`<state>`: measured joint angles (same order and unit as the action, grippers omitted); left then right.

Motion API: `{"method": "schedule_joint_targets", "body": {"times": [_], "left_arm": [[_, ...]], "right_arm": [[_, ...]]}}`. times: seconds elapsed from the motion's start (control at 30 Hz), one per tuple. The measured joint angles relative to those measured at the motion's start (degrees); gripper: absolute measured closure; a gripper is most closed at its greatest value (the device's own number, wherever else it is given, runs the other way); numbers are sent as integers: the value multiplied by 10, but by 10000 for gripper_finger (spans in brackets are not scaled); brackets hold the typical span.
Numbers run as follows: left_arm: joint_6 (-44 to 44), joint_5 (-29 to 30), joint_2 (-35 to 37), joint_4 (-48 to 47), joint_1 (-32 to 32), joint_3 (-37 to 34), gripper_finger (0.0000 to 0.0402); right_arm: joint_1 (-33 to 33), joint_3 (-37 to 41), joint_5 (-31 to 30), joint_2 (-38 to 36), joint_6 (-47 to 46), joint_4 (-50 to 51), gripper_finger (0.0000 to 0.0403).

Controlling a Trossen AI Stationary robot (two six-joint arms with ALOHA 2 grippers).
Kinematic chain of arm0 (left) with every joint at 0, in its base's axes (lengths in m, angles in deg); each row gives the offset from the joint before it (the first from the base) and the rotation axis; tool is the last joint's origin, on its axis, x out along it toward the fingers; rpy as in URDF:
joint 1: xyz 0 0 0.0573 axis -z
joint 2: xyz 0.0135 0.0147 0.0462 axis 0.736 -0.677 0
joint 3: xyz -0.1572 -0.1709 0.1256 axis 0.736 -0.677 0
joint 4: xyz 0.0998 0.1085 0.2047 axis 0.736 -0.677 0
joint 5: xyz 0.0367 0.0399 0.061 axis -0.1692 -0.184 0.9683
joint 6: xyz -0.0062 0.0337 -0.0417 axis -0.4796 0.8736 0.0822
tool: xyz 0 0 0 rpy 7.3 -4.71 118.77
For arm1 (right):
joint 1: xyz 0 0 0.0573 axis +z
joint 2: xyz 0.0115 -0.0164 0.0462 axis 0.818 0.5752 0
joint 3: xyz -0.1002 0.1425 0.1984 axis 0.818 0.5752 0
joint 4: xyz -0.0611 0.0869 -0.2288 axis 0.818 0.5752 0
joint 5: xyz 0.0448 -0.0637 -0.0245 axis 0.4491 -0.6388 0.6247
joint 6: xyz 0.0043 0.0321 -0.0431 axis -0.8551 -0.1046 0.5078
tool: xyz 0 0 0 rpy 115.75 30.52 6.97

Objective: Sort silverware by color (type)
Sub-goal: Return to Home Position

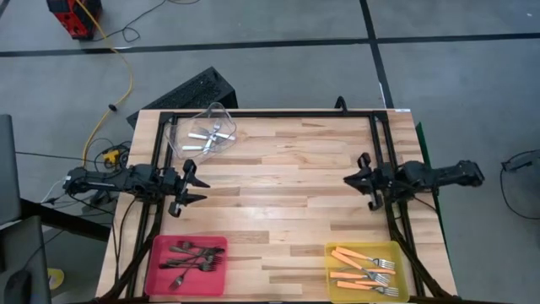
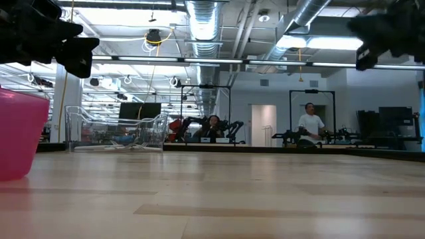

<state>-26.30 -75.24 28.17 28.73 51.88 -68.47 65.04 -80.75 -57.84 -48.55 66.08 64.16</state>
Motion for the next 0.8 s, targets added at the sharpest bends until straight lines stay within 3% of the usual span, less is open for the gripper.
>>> {"method": "schedule_joint_targets", "body": {"times": [0.17,0.3,0.47,0.8], "left_arm": [[0,-3,0,0,0,0,250],[0,-4,0,0,0,0,250],[0,-18,0,3,0,0,250],[4,-18,0,3,0,0,250]], "right_arm": [[-23,-47,102,0,0,37,343],[-52,-58,86,0,-12,123,343],[-97,0,95,0,-19,96,343],[-178,4,159,0,-21,99,343]]}}
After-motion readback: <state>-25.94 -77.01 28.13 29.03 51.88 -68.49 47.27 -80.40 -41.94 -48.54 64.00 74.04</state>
